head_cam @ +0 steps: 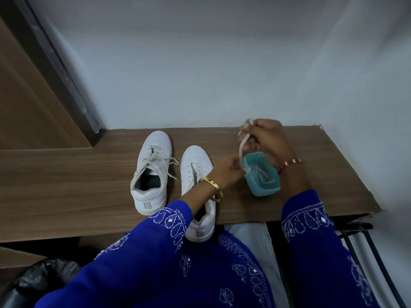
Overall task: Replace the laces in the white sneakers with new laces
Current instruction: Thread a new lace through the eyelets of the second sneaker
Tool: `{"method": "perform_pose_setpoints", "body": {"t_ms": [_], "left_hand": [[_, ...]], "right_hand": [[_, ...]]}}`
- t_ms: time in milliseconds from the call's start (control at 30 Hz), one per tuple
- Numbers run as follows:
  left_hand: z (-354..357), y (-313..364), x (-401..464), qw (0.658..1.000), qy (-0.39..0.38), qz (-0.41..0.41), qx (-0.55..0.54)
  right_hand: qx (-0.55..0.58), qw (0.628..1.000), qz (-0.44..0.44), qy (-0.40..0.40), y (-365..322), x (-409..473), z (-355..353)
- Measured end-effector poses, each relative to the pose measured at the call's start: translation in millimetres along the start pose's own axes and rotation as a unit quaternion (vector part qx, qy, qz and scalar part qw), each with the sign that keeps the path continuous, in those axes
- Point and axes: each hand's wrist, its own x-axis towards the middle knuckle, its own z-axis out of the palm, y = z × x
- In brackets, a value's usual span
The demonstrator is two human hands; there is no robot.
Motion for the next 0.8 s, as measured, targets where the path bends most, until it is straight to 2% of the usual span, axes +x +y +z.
{"method": "perform_pose_setpoints", "body": {"t_ms": [100,233,300,500,567,667,800], "left_hand": [[-1.0,5.3,-4.3,0.997,-0.016,0.016,-0.068],[-13.6,-6.0,-9.6,0.999,0.003,0.018,-0.038],[-23.5,-17.4,-11.1,0.997,0.016,0.006,-0.070],[-64.6,-12.8,-8.5,0.964,0.124,-0.038,-0.233],[-80.2,-3.1,-5.6,0.946,0.143,-0.033,-0.289],[-101.4,16.2,-4.1,0.938,0.133,-0.017,-0.320],[-125.4,36.9,-6.2,0.924,0.092,0.015,-0.370]], "right_hand": [[0.069,0.996,-0.048,-0.010,-31.9,-6.9,6.2],[0.130,0.986,-0.086,0.051,-54.6,-3.4,-2.4],[0.126,0.985,-0.083,0.085,-52.5,-0.6,-12.6],[0.061,0.989,0.012,0.135,-5.0,9.7,-32.2],[0.047,0.989,0.066,0.120,14.7,12.8,-34.9],[0.036,0.986,0.114,0.115,41.9,21.5,-42.8],[-0.051,0.974,0.123,0.182,71.6,30.9,-58.4]]}}
